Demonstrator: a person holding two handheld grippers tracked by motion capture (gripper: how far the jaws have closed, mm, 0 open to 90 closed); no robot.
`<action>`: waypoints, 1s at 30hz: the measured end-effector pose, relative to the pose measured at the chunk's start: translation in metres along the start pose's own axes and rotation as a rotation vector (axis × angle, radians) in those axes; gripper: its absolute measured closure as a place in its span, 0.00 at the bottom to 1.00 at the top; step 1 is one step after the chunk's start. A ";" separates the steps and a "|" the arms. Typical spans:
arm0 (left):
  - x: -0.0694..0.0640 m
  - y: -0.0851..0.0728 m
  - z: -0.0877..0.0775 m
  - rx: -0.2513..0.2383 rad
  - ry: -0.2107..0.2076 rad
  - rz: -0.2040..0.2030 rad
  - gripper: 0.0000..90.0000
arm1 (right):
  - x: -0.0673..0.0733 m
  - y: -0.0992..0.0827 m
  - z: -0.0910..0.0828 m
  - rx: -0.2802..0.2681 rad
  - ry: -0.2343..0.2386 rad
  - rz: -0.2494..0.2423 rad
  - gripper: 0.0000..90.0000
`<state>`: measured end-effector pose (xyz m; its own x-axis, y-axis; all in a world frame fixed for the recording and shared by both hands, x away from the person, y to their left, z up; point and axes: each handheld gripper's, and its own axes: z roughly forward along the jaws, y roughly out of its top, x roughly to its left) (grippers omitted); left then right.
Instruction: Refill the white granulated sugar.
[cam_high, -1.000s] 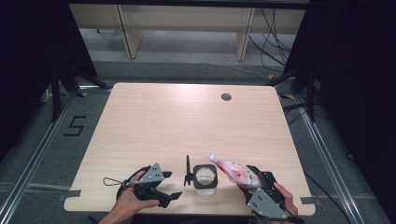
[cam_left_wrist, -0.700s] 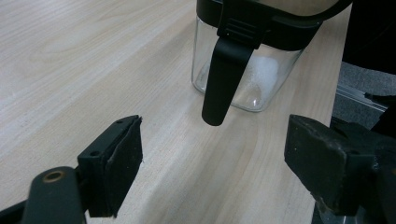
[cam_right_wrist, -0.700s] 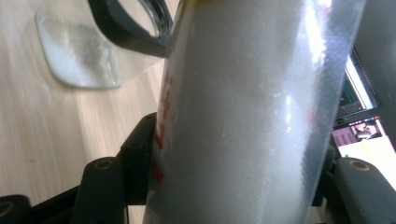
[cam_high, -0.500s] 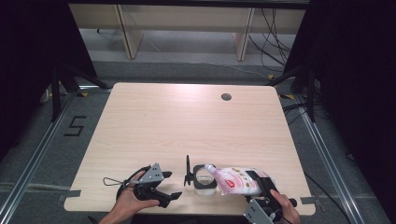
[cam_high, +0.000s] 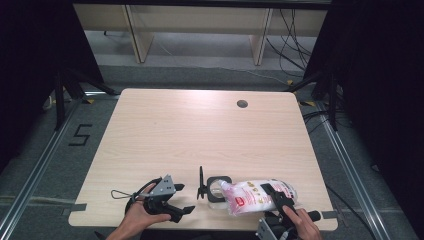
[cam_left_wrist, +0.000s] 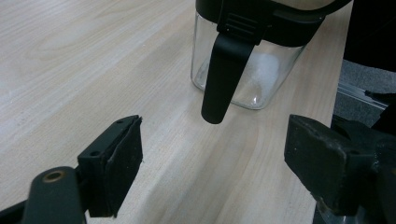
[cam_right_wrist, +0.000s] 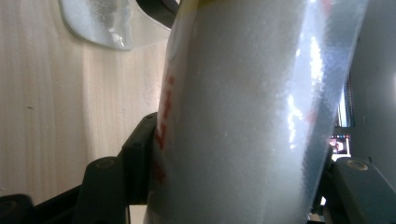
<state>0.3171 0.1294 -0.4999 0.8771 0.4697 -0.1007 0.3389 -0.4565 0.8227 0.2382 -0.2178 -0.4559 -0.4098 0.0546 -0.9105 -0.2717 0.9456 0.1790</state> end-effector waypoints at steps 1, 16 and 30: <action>0.001 0.000 -0.001 0.006 0.000 0.005 0.21 | 0.000 0.001 0.000 0.001 -0.002 -0.015 0.44; 0.000 0.000 0.001 -0.006 0.007 -0.004 0.21 | -0.009 0.002 -0.004 0.027 -0.027 -0.176 0.45; 0.000 0.000 0.001 -0.003 0.005 -0.004 0.21 | -0.014 0.005 -0.001 0.052 -0.008 -0.280 0.45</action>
<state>0.3173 0.1282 -0.5006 0.8739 0.4754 -0.1013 0.3415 -0.4522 0.8239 0.2422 -0.2139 -0.4415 -0.3184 -0.2089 -0.9247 -0.3287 0.9392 -0.0991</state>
